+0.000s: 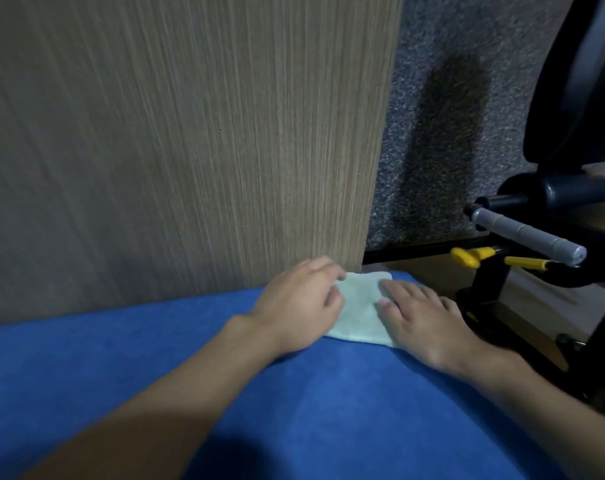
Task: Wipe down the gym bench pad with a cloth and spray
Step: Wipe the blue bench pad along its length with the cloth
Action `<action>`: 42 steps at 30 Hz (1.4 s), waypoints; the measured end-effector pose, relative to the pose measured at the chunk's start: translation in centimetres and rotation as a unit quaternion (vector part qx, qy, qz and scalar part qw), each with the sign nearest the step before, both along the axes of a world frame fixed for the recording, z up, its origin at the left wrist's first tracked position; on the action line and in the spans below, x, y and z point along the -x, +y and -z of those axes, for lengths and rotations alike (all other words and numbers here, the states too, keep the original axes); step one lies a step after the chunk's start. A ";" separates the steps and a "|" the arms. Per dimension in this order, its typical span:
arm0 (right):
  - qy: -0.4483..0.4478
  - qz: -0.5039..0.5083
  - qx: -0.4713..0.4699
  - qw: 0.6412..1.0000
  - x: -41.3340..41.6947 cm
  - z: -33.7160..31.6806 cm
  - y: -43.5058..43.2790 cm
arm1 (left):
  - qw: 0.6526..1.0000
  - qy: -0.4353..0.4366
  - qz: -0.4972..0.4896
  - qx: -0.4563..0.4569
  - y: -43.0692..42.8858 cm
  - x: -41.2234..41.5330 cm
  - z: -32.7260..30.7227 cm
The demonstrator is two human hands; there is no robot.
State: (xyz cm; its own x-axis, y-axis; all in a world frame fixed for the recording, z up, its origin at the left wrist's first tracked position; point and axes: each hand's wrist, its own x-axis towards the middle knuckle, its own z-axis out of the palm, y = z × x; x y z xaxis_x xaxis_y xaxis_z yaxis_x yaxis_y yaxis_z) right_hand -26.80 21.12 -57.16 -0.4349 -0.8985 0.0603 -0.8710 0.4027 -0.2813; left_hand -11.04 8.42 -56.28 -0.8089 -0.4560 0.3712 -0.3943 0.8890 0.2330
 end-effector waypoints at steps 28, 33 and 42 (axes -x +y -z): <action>0.046 -0.024 -0.036 0.998 0.3 1.2 0.1 | 0.966 -0.218 -0.136 0.002 -2.9 -2.0 2.5; 0.082 -0.057 -0.024 0.995 -1.5 0.0 -1.9 | 0.958 -0.228 -0.176 -0.012 -4.0 -5.6 2.1; 0.050 -0.090 -0.002 0.995 -3.8 1.5 -3.5 | 0.959 -0.223 -0.173 -0.017 -3.6 -3.9 2.2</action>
State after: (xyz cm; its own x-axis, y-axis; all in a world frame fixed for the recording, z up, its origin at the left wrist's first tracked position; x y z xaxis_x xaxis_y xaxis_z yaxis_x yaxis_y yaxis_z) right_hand -23.01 17.60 -58.67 -0.2589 -0.9615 0.0918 -0.9526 0.2384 -0.1892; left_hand -7.19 4.80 -58.52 -0.6823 -0.7311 0.0048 -0.7311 0.6823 -0.0010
